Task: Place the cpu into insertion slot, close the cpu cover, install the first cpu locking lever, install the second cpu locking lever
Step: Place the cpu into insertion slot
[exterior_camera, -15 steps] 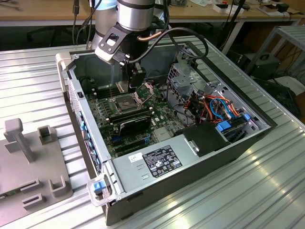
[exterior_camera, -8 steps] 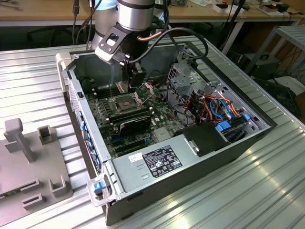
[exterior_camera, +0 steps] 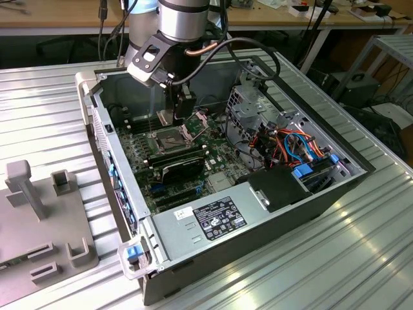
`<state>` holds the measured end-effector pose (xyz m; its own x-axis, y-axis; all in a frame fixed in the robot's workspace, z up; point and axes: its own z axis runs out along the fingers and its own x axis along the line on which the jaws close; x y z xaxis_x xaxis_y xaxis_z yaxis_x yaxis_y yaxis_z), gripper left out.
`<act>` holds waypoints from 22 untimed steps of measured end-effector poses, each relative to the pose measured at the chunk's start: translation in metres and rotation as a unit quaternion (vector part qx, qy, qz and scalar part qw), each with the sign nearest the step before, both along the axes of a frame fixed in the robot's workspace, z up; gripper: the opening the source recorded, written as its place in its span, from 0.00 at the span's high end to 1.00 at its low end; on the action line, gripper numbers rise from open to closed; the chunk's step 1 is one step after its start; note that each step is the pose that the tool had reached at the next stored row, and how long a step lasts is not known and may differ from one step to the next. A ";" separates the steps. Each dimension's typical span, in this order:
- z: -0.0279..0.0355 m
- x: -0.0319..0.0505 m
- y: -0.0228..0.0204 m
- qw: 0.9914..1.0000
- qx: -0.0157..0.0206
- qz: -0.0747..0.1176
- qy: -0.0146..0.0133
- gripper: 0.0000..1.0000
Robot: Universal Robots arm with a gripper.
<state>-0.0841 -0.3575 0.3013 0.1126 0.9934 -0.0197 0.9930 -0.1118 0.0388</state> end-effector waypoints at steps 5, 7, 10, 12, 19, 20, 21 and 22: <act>-0.0059 0.0000 0.0023 1.000 0.000 -0.016 0.000 0.46; -0.0104 0.0000 0.0052 1.000 0.000 -0.021 0.000 0.46; -0.0180 0.0005 0.0078 0.999 0.000 -0.032 0.000 0.46; -0.0221 0.0038 0.0090 0.999 0.000 -0.033 0.000 0.46; -0.0333 0.0103 0.0117 1.000 0.000 0.016 0.000 0.46; -0.0349 0.0124 0.0138 1.000 0.000 0.023 0.000 0.46; -0.0359 0.0139 0.0151 1.000 0.000 0.027 0.000 0.46; -0.0371 0.0152 0.0162 1.000 0.000 0.029 0.000 0.46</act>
<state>-0.0689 -0.3413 0.2642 0.0544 0.9983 -0.0193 0.9978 -0.0536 0.0383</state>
